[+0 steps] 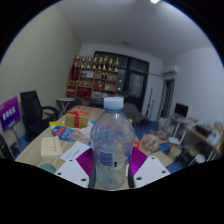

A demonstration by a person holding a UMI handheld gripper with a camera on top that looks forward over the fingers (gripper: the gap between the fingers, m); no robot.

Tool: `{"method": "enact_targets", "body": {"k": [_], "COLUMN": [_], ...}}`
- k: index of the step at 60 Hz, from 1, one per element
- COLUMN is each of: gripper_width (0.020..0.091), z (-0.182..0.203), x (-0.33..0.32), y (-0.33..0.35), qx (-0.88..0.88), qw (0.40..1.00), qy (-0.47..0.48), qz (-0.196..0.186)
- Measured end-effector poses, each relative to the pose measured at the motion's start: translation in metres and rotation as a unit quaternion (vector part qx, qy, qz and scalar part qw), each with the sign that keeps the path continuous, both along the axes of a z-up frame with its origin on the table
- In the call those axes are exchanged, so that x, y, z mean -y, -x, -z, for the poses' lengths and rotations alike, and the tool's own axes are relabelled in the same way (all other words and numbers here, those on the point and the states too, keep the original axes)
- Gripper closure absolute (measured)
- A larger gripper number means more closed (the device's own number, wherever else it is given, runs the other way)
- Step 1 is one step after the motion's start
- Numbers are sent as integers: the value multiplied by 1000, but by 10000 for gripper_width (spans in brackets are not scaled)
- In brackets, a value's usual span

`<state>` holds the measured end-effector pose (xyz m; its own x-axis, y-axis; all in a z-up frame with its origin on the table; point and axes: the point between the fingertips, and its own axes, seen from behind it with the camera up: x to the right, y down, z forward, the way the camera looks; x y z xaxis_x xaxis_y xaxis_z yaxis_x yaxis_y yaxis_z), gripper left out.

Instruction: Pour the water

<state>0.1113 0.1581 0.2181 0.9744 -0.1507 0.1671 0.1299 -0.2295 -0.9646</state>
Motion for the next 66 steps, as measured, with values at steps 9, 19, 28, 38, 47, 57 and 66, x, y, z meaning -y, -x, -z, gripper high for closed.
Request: {"method": "enact_targets", "body": {"k": [9,19,28,38,47,57,66], "gripper_width": [657,660,650,532,269,269,268], "z": [75,118,143,141,147,139,118], "x": [0,2,-2,-4,16,69,142], "y": [-23,-36,-35,-35,-33,-28,18], "qx": [-46,-92,-89,-87,-110,-118,-127], "qw": [998,995,995,995,991,989,986], "qy": [21,22,17,19,72,85,103], "qz": [-23,-35,-44,-43,-37,2,27]}}
